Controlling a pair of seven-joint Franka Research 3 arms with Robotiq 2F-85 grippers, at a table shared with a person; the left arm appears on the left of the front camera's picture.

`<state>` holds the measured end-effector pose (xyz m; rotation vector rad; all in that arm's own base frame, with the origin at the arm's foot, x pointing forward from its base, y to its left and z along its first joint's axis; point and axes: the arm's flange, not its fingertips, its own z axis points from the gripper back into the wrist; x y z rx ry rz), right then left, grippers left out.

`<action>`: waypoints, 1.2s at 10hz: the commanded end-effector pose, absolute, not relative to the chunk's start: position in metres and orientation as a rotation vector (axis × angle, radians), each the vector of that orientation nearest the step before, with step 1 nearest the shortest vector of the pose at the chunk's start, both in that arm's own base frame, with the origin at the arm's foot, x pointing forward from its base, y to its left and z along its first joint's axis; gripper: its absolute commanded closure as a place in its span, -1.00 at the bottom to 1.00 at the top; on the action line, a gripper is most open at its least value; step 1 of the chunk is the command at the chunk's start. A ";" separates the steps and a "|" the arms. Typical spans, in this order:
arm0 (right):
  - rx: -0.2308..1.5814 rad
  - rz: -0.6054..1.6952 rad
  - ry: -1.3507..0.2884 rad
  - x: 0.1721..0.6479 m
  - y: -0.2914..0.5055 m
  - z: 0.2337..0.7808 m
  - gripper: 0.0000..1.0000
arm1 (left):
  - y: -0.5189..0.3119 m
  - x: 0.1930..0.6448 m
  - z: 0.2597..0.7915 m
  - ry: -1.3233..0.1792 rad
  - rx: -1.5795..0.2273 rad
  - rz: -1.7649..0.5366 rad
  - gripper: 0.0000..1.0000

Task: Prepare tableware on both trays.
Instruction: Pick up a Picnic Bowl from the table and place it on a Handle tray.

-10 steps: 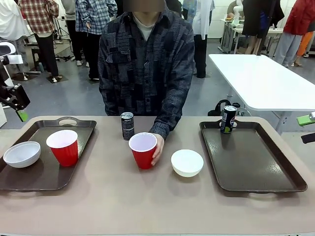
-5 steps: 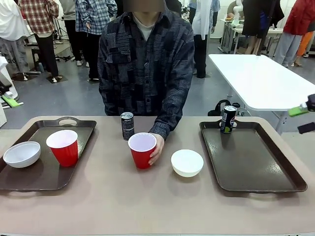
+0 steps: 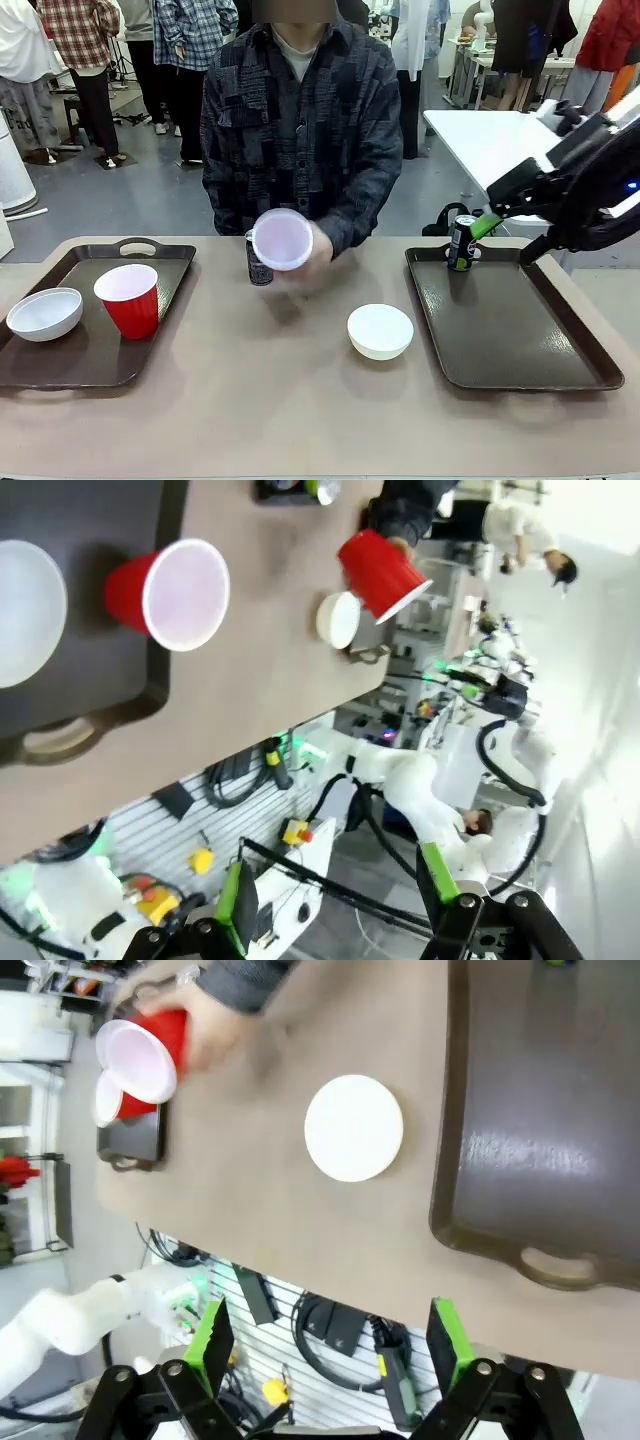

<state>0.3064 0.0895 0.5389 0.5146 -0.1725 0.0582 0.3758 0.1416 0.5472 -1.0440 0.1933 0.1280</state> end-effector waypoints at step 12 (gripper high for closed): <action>0.382 -0.002 -0.126 0.338 0.137 0.520 -1.00 | 0.164 0.403 0.485 -0.151 -0.908 0.000 -0.70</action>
